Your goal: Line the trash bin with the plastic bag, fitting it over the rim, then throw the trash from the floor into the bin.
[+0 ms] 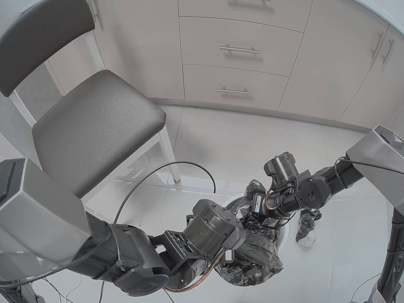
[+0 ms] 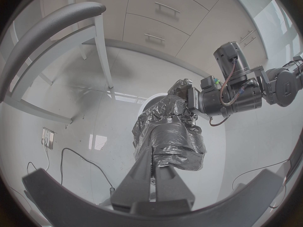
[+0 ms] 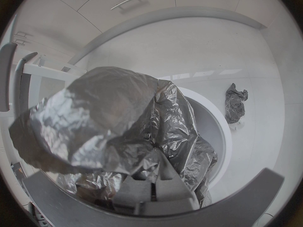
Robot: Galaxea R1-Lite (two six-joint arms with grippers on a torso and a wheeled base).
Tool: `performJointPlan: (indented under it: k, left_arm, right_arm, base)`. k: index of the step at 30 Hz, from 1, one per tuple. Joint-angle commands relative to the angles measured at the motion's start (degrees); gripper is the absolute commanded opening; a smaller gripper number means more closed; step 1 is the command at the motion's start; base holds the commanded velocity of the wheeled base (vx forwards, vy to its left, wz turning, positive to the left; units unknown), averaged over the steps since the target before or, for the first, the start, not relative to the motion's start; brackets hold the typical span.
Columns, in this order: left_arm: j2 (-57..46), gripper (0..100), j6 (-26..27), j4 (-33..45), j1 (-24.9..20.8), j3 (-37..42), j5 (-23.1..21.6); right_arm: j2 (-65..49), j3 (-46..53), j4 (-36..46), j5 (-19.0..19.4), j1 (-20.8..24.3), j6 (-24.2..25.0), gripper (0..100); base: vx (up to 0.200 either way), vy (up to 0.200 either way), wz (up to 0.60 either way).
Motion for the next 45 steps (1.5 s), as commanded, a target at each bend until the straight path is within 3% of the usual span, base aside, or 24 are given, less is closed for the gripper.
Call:
performJointPlan:
  k: [1, 19, 26, 33, 45]
  left_arm:
    - [0.39, 0, -0.03, -0.04, -0.01, -0.05, -0.06]
    - [2.15, 0, 0.14, -2.06, 1.04, -0.22, -0.24]
    - [2.59, 0, 0.14, -2.06, 1.13, -0.31, -0.32]
    - [2.50, 0, 0.06, -2.06, 1.13, -0.40, -0.24]
    - [2.50, 0, 0.06, -2.06, 1.13, -0.40, -0.24]
  right_arm:
    - [1.65, 1.51, -0.44, 0.33, -0.43, -0.01, 0]
    - [12.37, -2.44, -5.01, -0.72, -0.79, -1.15, 0]
    - [13.78, -3.32, -4.92, -2.31, -0.79, -4.32, 0]
    - [15.36, -2.62, -4.92, -6.96, -0.43, -7.39, 0]
    - [15.10, -1.30, -5.09, -7.32, -0.08, -8.54, 0]
  base:
    - [0.000, 0.000, 0.00]
    - [0.000, 0.000, 0.00]
    - [0.000, 0.000, 0.00]
    - [0.000, 0.000, 0.00]
    - [0.000, 0.000, 0.00]
